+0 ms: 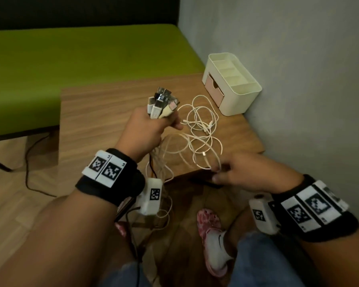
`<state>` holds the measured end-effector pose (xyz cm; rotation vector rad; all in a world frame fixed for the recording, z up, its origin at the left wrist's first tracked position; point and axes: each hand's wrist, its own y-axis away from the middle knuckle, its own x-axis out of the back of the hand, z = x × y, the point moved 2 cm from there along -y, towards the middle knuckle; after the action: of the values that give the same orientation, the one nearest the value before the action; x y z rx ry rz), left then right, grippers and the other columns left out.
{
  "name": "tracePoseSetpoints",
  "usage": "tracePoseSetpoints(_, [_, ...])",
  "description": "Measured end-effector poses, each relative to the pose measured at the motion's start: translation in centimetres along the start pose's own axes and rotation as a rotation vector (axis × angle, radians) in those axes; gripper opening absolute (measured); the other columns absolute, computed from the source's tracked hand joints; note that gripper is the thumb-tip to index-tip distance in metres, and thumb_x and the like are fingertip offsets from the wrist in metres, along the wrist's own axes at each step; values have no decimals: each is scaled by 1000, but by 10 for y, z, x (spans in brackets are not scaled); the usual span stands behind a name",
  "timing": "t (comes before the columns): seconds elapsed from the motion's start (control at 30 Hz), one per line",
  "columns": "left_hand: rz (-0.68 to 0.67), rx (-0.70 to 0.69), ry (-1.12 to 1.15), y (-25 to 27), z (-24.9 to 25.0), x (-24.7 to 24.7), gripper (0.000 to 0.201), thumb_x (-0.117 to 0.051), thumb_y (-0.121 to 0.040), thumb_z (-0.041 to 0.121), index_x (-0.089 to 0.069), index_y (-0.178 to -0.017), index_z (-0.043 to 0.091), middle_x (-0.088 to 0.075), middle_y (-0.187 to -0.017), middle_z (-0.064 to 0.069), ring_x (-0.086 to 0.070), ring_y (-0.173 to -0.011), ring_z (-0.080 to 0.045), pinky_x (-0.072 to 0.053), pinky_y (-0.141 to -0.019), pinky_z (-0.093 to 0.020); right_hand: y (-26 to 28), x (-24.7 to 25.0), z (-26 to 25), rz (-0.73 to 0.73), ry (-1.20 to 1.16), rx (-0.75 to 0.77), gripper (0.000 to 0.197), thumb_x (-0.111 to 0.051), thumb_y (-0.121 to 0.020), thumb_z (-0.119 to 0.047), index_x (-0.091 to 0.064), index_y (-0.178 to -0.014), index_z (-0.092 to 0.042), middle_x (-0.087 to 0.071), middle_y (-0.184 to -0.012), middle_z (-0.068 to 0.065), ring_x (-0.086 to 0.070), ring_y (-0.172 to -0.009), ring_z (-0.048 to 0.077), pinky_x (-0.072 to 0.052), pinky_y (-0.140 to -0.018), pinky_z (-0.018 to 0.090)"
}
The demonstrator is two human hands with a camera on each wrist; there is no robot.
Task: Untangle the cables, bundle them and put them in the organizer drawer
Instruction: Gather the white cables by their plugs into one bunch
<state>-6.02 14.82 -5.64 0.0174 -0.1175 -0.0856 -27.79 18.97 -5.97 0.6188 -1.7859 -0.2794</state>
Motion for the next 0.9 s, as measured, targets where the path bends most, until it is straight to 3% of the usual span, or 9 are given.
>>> tracePoseSetpoints(0.1, [-19,-1,88,11,12,-6,21,-57,-98,19,-62,-77,16,-71,-79,-7,-25,-46,-11,-21,-42,-22,26,9,9,-196,146,-115,38,-72,-80,-55,-66,-113,-37,-65,-99,-10,-61,-90,11,-52,-86,36])
tracePoseSetpoints(0.23, [-63,-15,122,30,28,-12,22,-55,-99,19,-60,-78,15,-67,-75,-6,-25,-47,-10,-22,-42,-20,52,33,8,-70,200,-190,44,-63,-78,-71,-64,-71,-27,-61,-74,-6,-57,-72,11,-40,-60,28])
tracePoseSetpoints(0.3, [-71,-18,130,38,36,-13,21,-55,-99,20,-60,-79,13,-66,-74,-6,-25,-46,-9,-21,-42,-20,59,44,0,96,211,-185,51,-61,-80,-71,-59,-67,-22,-58,-72,-1,-54,-68,12,-33,-54,27])
tracePoseSetpoints(0.4, [-87,-27,142,46,48,-18,20,-54,-100,21,-59,-81,13,-65,-73,-5,-25,-47,-9,-19,-44,-22,64,46,-13,340,-100,13,33,-71,-79,-58,-66,-89,-27,-62,-89,-10,-58,-79,5,-41,-60,24])
tracePoseSetpoints(0.53, [-67,-31,197,53,56,-26,19,-53,-101,21,-57,-83,16,-63,-73,-5,-28,-46,-8,-23,-41,-20,62,24,-37,256,-328,261,43,-70,-86,-45,-58,-125,-35,-62,-109,-18,-59,-96,-2,-51,-81,22])
tracePoseSetpoints(0.63, [-35,-30,312,56,58,-24,17,-51,-102,22,-53,-87,14,-62,-71,-4,-28,-45,-6,-25,-40,-18,58,8,-43,98,-222,258,20,-60,-95,-39,-66,-110,-27,-69,-94,-13,-63,-83,0,-47,-68,19])
tracePoseSetpoints(0.73, [35,-47,417,57,56,-16,16,-48,-103,23,-51,-90,13,-60,-72,-5,-30,-45,-6,-29,-40,-18,58,-2,-44,-145,-305,274,18,-56,-98,-35,-71,-103,-25,-75,-91,-11,-69,-80,0,-52,-72,21])
tracePoseSetpoints(0.8, [78,-35,342,57,49,-12,21,-48,-103,26,-53,-87,13,-61,-71,-4,-39,-48,-9,-35,-45,-21,56,0,-43,-111,-209,285,21,-59,-95,-44,-70,-109,-32,-73,-96,-11,-68,-85,2,-53,-79,26])
tracePoseSetpoints(0.9, [67,41,44,59,33,-13,31,-46,-103,31,-55,-80,11,-64,-71,-8,-59,-54,-11,-43,-50,-18,44,6,-37,121,-64,207,47,-60,-83,-65,-65,-120,-36,-61,-115,-13,-59,-101,8,-52,-86,34])
